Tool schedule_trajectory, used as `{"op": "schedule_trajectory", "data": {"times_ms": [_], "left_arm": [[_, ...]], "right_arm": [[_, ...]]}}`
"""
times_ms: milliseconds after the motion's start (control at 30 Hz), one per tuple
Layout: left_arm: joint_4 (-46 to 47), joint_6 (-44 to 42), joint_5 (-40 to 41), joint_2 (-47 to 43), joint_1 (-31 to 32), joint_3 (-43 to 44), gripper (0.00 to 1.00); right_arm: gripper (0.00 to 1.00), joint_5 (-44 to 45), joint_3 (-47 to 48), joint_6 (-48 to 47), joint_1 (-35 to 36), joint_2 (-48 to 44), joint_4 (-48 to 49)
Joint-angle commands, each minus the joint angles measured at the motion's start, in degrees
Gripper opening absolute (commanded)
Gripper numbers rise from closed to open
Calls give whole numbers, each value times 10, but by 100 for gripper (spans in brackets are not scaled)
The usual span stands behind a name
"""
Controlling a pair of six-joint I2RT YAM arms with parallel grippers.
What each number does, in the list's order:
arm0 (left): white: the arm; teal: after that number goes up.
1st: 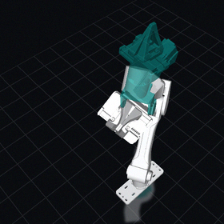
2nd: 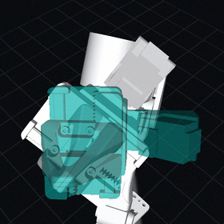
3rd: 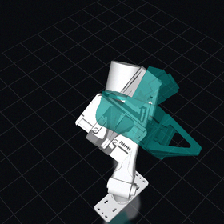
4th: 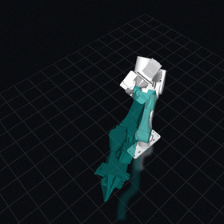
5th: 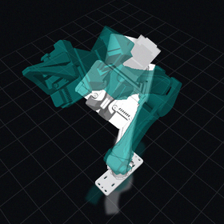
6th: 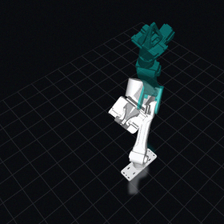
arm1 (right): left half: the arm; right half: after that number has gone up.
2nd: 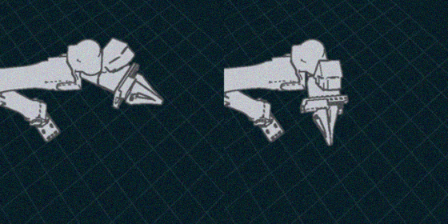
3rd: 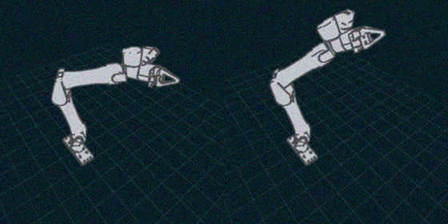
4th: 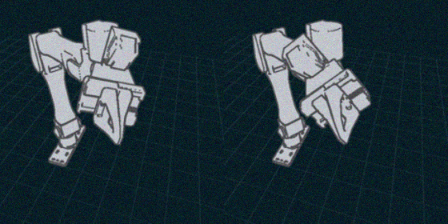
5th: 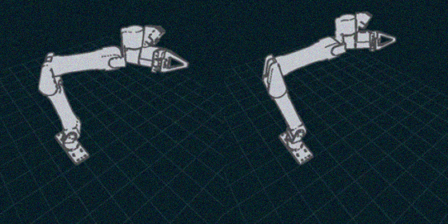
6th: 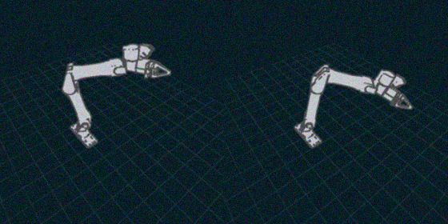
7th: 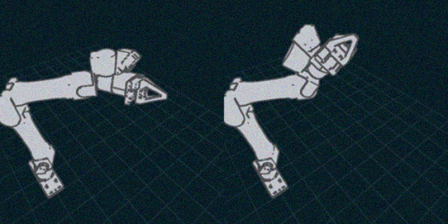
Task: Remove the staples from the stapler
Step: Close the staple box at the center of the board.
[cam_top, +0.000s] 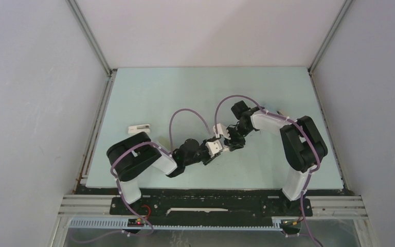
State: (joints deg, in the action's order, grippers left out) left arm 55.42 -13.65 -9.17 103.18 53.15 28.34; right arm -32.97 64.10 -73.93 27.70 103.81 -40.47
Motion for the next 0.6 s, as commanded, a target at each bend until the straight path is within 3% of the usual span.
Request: {"op": "schedule_trajectory", "data": {"times_ms": [0,333,567], "left_arm": [[46,-36,-22,0,10,8,38],[60,-30,-17,10,10,-1,42],[60,-21,9,-10,9,-3,62]], "right_arm": [[40,-8,1,29,12,-10,5],[40,4,1,8,14,-6,6],[39,-1,0,-1,14,-6,-2]]}}
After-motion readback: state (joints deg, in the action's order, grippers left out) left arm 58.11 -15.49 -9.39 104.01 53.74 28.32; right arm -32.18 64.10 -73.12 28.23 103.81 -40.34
